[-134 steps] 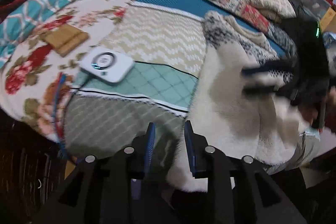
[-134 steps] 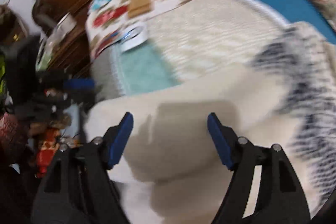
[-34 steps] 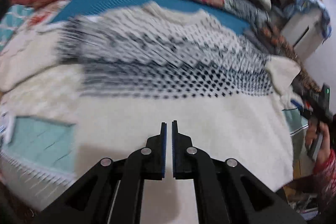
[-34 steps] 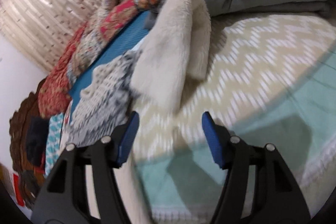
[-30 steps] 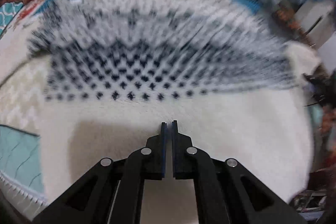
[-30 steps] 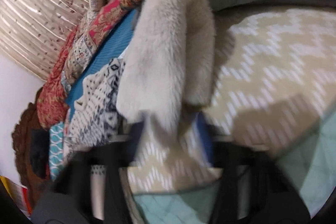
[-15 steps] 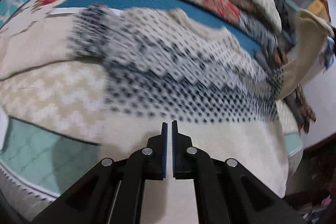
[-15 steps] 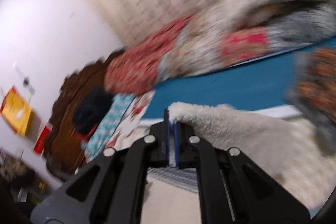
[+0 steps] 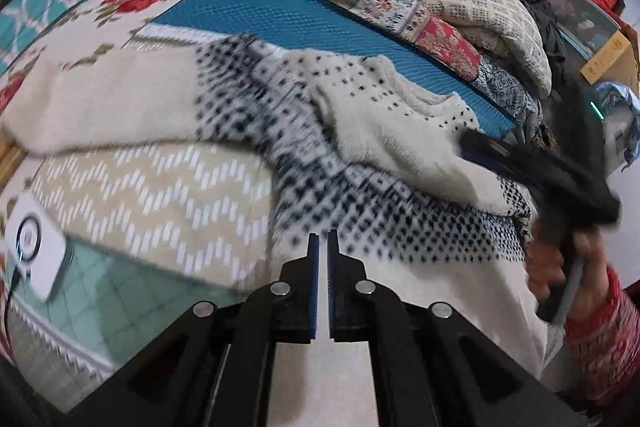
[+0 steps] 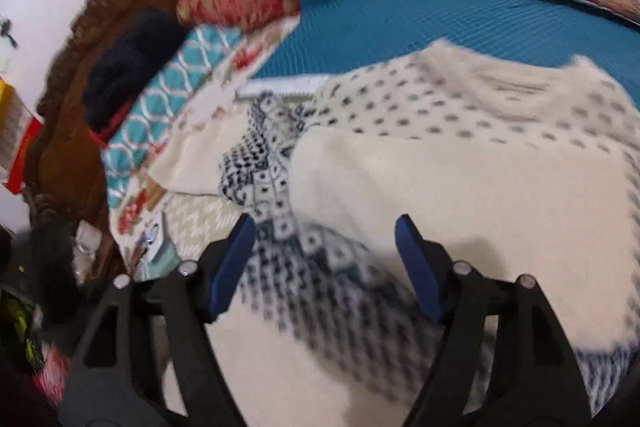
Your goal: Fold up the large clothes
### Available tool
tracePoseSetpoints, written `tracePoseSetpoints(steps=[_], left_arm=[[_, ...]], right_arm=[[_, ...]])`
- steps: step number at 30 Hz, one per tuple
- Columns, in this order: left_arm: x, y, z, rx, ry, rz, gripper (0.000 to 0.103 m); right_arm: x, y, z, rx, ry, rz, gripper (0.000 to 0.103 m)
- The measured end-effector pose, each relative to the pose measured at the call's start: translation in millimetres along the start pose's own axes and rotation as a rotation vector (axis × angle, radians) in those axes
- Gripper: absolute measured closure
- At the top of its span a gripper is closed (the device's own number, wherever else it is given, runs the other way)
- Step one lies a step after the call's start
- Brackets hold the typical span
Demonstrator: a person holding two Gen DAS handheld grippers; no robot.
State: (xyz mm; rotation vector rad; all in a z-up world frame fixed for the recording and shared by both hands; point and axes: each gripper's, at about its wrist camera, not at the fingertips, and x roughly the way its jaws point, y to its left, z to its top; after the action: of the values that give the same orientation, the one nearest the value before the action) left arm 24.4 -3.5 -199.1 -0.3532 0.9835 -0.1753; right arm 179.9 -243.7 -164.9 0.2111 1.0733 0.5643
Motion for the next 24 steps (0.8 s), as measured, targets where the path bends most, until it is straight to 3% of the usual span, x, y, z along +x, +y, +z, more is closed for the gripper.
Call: tracePoseSetpoints(steps=[2,4,7,9,11,13,14,15,17,19,22,24], left_arm=[[6.2,-10.5,11.5,0.027,-0.006,-0.019,0.010],[22.9,-37.0,30.2,0.093,-0.020,-0.037,0.010],[55.7,-68.3,51.3,0.157,-0.036,-0.028,0.010],[84.2,-83.7,63.6,0.180,-0.023,-0.027,0.010],[114.1,-93.9,71.9,0.222,0.001,0.027,0.010],[165.5,-90.2,73.0,0.265,0.104,0.189,0.010],[179.0,-83.9,72.0,0.252,0.141,0.193,0.010],[176.6,-79.9,72.9,0.231,0.087,0.163,0.010],[173.2,-82.2,76.5,0.227,0.105,0.171,0.010],[166.9,-84.6,77.7,0.230,0.116,0.182,0.010],[131.4,-82.1,74.3,0.216,0.079,0.182,0.010],[91.9,-72.1,62.6,0.202,0.012,0.158,0.010]], right_arm=[[-45.9,-36.0,-9.9,0.009,-0.100,-0.108,0.038],[-71.6,-72.8,-14.4,0.064,-0.137,-0.206,0.040],[-82.7,-126.3,-25.3,0.125,-0.087,-0.287,0.041],[-66.0,-163.0,-39.3,0.174,0.011,-0.350,0.043],[-51.3,-199.1,-56.1,0.220,0.090,-0.477,0.052],[-61.2,-211.8,-63.5,0.265,0.008,-0.424,0.055],[-60.6,-210.0,-62.6,0.278,0.004,-0.434,0.055],[-57.6,-204.3,-62.3,0.255,0.004,-0.471,0.055],[-52.6,-198.5,-64.7,0.222,-0.001,-0.512,0.053],[-54.0,-200.1,-63.8,0.241,-0.006,-0.496,0.052],[-65.4,-196.2,-59.5,0.267,-0.006,-0.502,0.052],[-83.4,-181.8,-55.6,0.233,-0.054,-0.533,0.052]])
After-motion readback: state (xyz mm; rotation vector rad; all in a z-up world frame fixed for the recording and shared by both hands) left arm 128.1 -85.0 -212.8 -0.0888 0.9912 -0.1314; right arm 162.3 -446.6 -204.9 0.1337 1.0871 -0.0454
